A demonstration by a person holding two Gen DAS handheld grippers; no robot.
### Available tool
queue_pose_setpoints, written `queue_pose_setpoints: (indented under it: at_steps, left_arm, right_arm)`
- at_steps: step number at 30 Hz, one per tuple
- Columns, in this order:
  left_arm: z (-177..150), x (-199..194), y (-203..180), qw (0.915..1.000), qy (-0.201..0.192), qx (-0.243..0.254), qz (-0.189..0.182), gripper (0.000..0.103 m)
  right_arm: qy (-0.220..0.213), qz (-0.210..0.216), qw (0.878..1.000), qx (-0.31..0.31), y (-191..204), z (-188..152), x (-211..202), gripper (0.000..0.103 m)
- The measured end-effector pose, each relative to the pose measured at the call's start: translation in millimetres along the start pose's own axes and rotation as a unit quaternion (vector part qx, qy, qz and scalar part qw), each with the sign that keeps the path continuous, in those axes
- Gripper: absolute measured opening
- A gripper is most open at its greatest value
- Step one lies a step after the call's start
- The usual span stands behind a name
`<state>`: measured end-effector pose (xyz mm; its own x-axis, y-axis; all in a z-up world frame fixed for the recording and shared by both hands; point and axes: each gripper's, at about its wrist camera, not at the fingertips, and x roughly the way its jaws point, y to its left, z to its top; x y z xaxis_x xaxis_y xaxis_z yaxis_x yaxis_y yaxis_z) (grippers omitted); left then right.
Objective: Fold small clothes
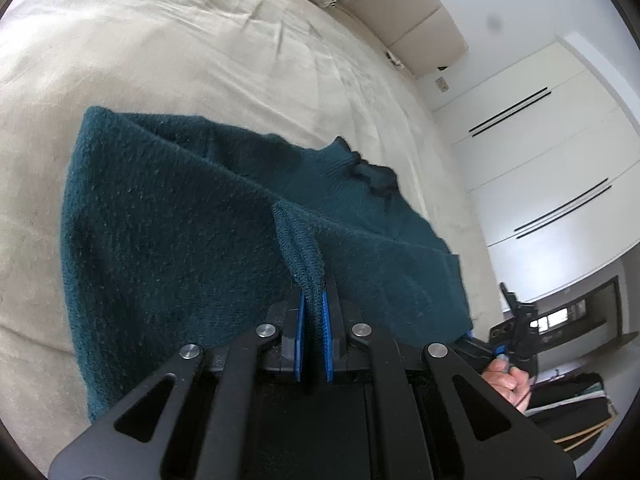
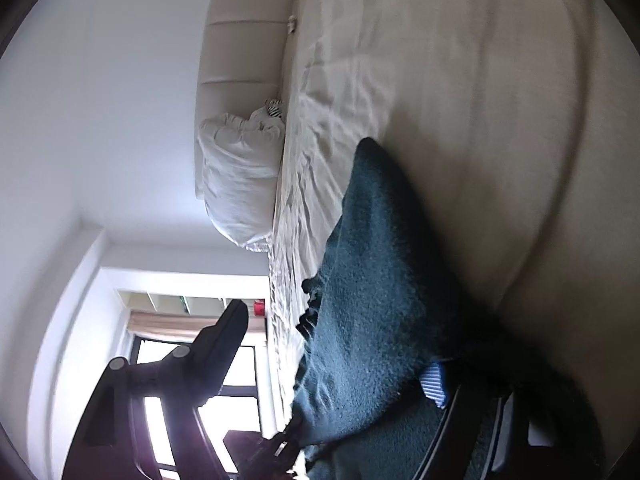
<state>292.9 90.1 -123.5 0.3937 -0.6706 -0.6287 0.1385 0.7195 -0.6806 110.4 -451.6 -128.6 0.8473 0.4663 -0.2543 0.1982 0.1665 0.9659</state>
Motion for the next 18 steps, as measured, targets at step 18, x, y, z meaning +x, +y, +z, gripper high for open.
queue_pose_setpoints:
  at_steps: [18]
  left_arm:
    - [-14.0, -7.3, 12.5, 0.9999, 0.004, -0.016, 0.003, 0.007]
  right_arm:
    - [0.049, -0.058, 0.997, -0.023, 16.5, -34.5, -47.9, 0.081]
